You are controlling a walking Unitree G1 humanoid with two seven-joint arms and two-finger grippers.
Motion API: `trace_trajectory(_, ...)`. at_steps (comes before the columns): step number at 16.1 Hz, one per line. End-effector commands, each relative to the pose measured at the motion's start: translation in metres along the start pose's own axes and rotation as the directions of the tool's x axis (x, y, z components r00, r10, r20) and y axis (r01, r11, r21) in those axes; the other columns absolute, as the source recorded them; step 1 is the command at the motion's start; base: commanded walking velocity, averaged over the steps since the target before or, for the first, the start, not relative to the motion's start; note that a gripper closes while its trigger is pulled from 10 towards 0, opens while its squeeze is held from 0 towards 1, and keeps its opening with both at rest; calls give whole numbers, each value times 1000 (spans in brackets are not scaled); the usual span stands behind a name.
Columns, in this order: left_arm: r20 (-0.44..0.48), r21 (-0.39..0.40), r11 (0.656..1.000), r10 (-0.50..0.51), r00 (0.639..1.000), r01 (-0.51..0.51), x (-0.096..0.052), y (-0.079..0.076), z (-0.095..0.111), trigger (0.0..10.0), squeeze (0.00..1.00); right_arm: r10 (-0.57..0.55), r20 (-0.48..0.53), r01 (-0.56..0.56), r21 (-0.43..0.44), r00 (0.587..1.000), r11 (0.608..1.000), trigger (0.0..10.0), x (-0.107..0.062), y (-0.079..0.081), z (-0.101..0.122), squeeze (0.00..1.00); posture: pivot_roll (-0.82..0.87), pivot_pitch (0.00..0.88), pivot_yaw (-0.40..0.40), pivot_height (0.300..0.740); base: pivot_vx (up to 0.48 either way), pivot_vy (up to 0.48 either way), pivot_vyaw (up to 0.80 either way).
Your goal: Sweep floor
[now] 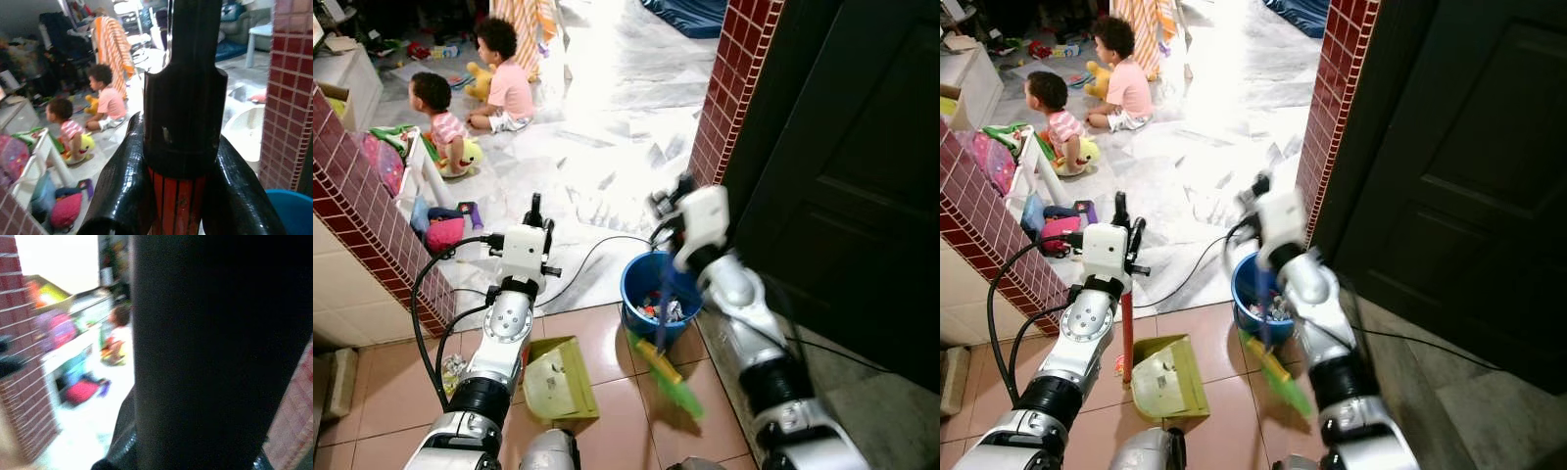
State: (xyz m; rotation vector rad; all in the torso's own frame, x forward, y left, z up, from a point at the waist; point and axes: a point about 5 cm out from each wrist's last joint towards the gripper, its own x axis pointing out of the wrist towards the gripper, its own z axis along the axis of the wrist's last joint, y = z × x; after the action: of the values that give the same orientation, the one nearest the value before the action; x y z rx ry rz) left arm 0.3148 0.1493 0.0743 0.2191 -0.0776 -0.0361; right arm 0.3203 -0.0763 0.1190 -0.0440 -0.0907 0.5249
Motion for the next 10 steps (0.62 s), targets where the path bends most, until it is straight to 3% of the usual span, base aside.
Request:
trace_trajectory(1,30,18,999,31,999,-31,6,3,10,10000,0,63,-29,-61,62,998,996,10000,-3,11,-6,0,-42,0,6,740,0,0,0)
trace_trajectory(3,40,-3,997,81,996,-81,-2,3,8,10000,0,141,-19,-138,102,990,985,10000,-9,21,-9,0,-40,0,11,740,0,0,0)
trace_trajectory(4,50,-52,994,103,993,-100,-7,2,10,10000,0,152,12,-153,111,988,982,10000,-12,21,-6,0,-38,0,13,740,0,0,0)
trace_trajectory(7,61,-101,993,72,996,-65,-14,-11,17,10000,0,81,86,-87,74,993,993,10000,-14,12,6,0,-19,0,4,740,0,0,0)
trace_trajectory(10,74,-104,994,18,997,-11,-17,-20,22,10000,0,51,76,-55,50,996,997,10000,-18,10,5,0,-15,0,1,740,0,464,0)
